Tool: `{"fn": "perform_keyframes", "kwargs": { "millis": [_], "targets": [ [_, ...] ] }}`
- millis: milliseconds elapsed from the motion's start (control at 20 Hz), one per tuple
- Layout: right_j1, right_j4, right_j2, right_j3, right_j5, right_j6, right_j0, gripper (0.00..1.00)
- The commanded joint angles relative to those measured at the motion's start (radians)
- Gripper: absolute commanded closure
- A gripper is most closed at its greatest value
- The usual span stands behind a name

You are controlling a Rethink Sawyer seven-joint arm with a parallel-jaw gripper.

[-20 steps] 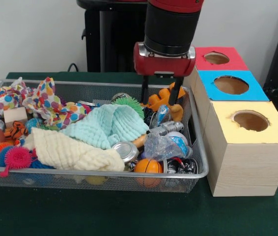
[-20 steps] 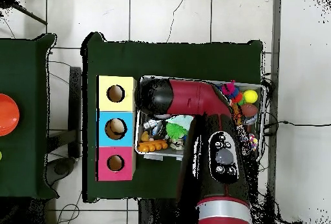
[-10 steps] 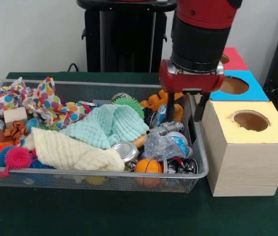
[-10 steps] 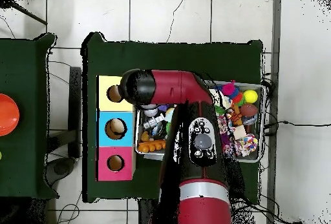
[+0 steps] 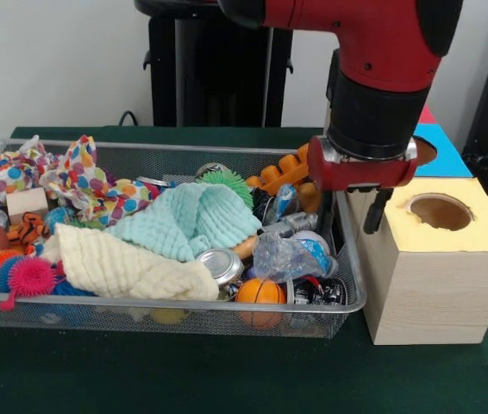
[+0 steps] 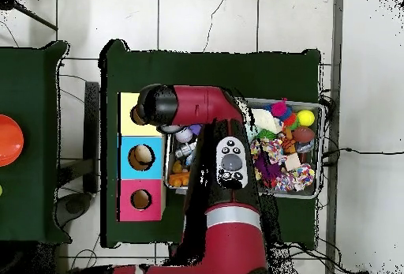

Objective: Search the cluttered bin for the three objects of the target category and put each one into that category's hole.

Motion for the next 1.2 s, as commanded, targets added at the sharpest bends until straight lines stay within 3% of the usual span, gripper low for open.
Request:
{"fn": "perform_keyframes", "kwargs": {
  "millis": [50, 550, 1200],
  "targets": [
    [0.061, 0.026, 0.051, 0.031, -0.04, 0.128, -0.058, 0.0],
    [0.057, -0.008, 0.067, 0.056, -0.053, 0.05, -0.121, 0.0],
    [0.085, -0.027, 0.062, 0.033, -0.076, 0.076, -0.121, 0.0]
  ]
}}
